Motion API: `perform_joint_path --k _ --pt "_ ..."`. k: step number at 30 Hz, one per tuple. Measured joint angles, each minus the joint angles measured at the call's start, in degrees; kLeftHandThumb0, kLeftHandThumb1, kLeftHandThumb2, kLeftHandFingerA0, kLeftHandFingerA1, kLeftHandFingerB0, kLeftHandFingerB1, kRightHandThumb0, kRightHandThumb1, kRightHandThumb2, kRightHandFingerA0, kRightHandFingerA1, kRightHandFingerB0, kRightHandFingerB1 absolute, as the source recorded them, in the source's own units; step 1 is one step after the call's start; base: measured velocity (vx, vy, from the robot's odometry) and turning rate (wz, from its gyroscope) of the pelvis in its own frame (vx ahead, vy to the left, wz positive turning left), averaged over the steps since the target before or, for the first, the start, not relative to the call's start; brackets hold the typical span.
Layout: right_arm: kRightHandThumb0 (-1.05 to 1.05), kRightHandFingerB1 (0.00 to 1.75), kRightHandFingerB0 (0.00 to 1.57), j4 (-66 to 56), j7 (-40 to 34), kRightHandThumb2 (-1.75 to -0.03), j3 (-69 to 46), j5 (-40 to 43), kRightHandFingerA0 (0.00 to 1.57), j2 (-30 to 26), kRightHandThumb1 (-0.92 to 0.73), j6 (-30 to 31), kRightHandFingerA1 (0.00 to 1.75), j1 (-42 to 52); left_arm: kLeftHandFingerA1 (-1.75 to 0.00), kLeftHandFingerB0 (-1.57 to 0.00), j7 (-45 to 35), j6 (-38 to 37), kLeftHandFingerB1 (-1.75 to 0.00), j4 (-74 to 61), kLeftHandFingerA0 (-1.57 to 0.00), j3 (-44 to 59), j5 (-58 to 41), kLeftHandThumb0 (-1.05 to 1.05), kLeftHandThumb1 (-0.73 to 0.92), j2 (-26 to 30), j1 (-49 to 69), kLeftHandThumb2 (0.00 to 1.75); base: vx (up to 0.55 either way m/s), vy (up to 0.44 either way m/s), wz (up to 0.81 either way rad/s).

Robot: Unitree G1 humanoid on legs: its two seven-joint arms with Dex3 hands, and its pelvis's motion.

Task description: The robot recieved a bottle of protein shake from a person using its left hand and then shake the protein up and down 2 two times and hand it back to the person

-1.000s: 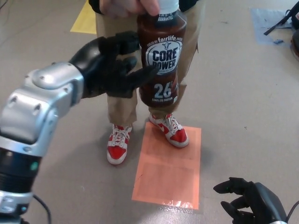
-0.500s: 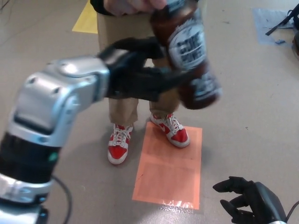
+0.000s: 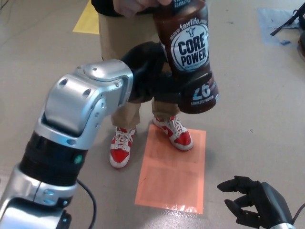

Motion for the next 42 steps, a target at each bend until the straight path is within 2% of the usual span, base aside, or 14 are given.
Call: perform_joint_path --k 3,4,5,6,7,8,9,10,11,12,13,20,26,42 --pt "-0.29 0.45 0.80 0.1 -0.2 -0.61 0.0 -0.1 0.89 0.0 -0.69 -0.3 0.46 0.1 0.00 0.00 1.0 -0.6 0.00 1.1 0.00 0.3 0.6 -0.77 0.43 -1.0 0.9 0.78 0.00 0.000 0.00" --pt "-0.29 0.44 0.79 0.1 -0.2 -0.61 -0.1 -0.1 0.87 0.0 -0.69 -0.4 0.45 0.2 -0.17 0.00 1.5 -1.0 -0.10 1.3 0.00 0.4 0.9 -0.76 0.50 -1.3 1.3 0.87 0.00 0.000 0.00" --pt "-0.29 0.44 0.79 0.1 -0.2 -0.61 -0.1 -0.1 0.87 0.0 -0.69 -0.5 0.45 0.3 -0.17 0.00 2.0 -1.4 -0.10 1.5 0.00 0.5 1.1 -0.76 0.50 -1.6 1.6 0.87 0.00 0.000 0.00" --pt "-0.28 0.44 0.79 0.1 -0.1 -0.61 -0.2 -0.1 0.86 0.0 -0.70 -0.5 0.45 0.3 -0.33 0.00 2.8 -2.0 -0.22 1.4 -0.21 0.6 1.6 -0.63 0.68 -2.2 2.2 0.60 0.00 0.000 0.00" --pt "-0.28 0.44 0.79 0.1 -0.1 -0.61 -0.3 0.0 0.87 0.0 -0.69 -0.5 0.45 0.3 -0.68 0.00 3.6 -2.7 -0.42 1.2 -0.71 0.6 2.0 -0.34 0.60 -2.9 2.8 1.00 0.00 0.000 0.00" --pt "-0.28 0.44 0.79 0.1 -0.1 -0.61 -0.3 0.0 0.87 0.0 -0.69 -0.5 0.45 0.3 -0.68 0.00 4.8 -3.8 -0.42 1.1 -0.71 0.7 2.8 -0.34 0.60 -3.7 3.8 1.00 0.00 0.000 0.00" --pt "-0.29 0.45 0.80 0.1 -0.1 -0.61 -0.3 0.0 0.88 0.1 -0.69 -0.5 0.46 0.3 -0.63 -0.50 5.4 -4.3 -0.38 1.0 -1.23 0.6 3.1 -0.21 0.91 -4.0 4.3 0.66 0.00 0.000 0.00" --pt "-0.30 0.45 0.80 0.1 -0.1 -0.61 -0.3 0.0 0.88 0.1 -0.70 -0.5 0.46 0.3 -0.70 -0.65 6.5 -5.4 -0.45 0.9 -1.30 0.5 3.7 -0.17 0.87 -4.6 5.2 0.69 0.00 0.000 0.00" --pt "-0.30 0.45 0.80 0.1 -0.1 -0.61 -0.3 0.0 0.88 0.2 -0.70 -0.5 0.46 0.3 -0.70 -0.65 6.9 -6.1 -0.45 0.9 -1.30 0.5 4.0 -0.17 0.87 -4.9 5.7 0.69 0.00 0.000 0.00" --pt "-0.30 0.44 0.80 0.1 -0.1 -0.61 -0.2 0.0 0.88 0.2 -0.70 -0.5 0.46 0.3 -0.83 -0.81 7.4 -6.9 -0.54 0.9 -1.26 0.4 4.2 -0.15 0.85 -5.3 6.3 0.68 0.00 0.000 0.00" --pt "-0.29 0.44 0.79 0.1 -0.1 -0.61 -0.2 0.0 0.88 0.2 -0.69 -0.5 0.46 0.3 -0.95 -0.83 7.7 -7.4 -0.82 0.9 -1.18 0.4 4.4 -0.16 0.83 -5.5 6.7 0.70 0.00 0.000 0.00" --pt "-0.29 0.44 0.79 0.1 -0.1 -0.60 -0.2 0.0 0.88 0.3 -0.67 -0.5 0.46 0.3 -1.27 -0.71 10.5 -13.7 -1.12 1.2 -0.99 0.0 6.7 -0.17 0.82 -6.0 9.7 0.67 0.00 0.000 0.00" --pt "-0.30 0.44 0.78 0.1 -0.1 -0.60 -0.2 0.0 0.88 0.4 -0.66 -0.6 0.46 0.3 -1.38 -0.67 11.5 -18.5 -1.13 1.3 -0.92 -0.8 8.5 -0.17 0.86 -4.4 12.2 0.66 0.00 0.000 0.00" --pt "-0.25 0.44 0.77 0.1 0.6 -0.60 -0.6 0.3 0.85 0.4 -0.68 -0.8 0.45 0.3 -1.34 -0.71 11.3 -32.4 -1.09 6.9 -0.92 -0.1 10.6 -0.22 0.82 2.9 28.0 0.68 0.00 0.000 0.00"
